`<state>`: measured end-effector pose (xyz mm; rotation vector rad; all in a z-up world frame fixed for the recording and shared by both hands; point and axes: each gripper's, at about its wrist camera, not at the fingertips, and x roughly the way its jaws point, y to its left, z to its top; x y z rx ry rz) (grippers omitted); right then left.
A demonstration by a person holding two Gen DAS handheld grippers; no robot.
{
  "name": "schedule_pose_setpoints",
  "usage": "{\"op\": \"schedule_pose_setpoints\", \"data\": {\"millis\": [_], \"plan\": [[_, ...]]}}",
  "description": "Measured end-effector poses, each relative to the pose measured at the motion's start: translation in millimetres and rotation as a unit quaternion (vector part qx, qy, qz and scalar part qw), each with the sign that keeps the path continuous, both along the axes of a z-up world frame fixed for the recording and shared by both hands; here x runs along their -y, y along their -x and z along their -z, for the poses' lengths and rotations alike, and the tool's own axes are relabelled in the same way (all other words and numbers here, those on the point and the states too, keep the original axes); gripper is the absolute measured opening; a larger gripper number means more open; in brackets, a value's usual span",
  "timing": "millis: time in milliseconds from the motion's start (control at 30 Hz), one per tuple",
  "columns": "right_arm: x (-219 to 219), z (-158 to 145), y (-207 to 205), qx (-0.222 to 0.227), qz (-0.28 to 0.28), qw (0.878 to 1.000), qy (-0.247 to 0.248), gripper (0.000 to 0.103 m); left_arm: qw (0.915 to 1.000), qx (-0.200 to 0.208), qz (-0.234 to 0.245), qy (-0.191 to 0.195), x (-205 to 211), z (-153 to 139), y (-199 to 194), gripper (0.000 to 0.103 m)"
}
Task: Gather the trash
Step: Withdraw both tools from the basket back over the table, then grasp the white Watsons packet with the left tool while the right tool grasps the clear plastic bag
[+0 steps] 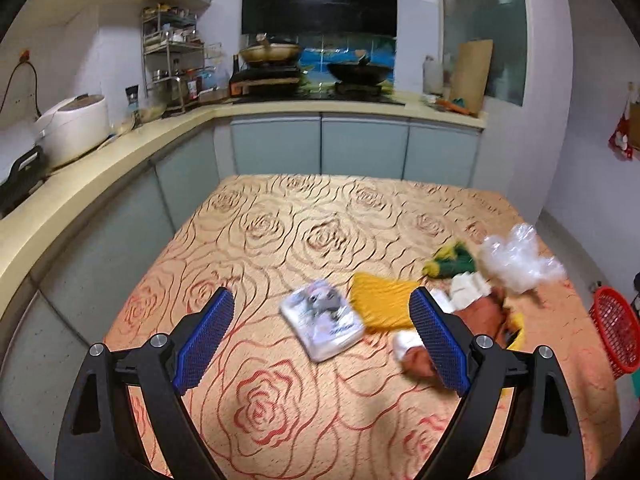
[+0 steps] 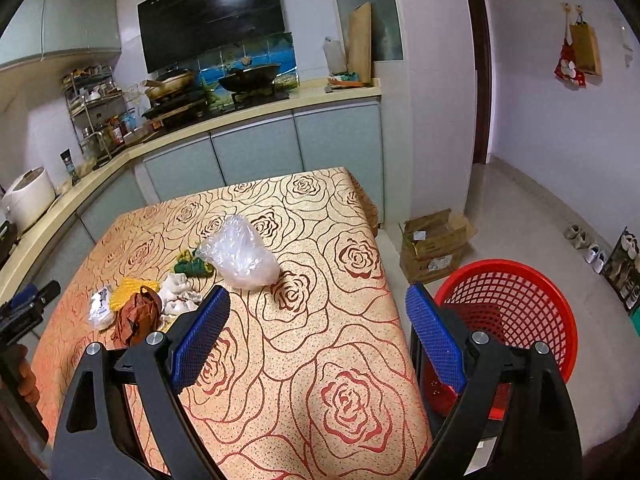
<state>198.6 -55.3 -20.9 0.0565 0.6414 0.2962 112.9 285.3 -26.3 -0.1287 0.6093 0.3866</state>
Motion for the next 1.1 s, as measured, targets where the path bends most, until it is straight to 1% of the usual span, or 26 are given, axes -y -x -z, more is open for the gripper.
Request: {"op": "schedule_pose_setpoints", "data": {"millis": [167,367,533,733,1100], "plan": [[-5,2,-5,-0.003,-0.009,1.000,0.000,0.087,0.9994,-0.028,-0.009,0.015,-6,22,-3,0.086],[-7,6,-11,-0.008,-0.011,1.000,-0.002,0.087,0.9980,-0.050,-0.019,0.033,-15,39,-15,0.086],[-9,10,-16,-0.013,-0.008,1.000,-0.002,0.087,0.9971,-0.069,-0.021,0.022,-19,46,-37,0.086],[-9,8,-23,-0.010,-0.004,1.000,0.004,0.087,0.9961,-0.084,-0.019,0.021,-21,55,-58,0.086],[-27,7,-42,-0.003,-0.015,1.000,0.016,0.087,0.9943,-0.104,-0.016,0.019,-27,68,-75,0.085]]}}
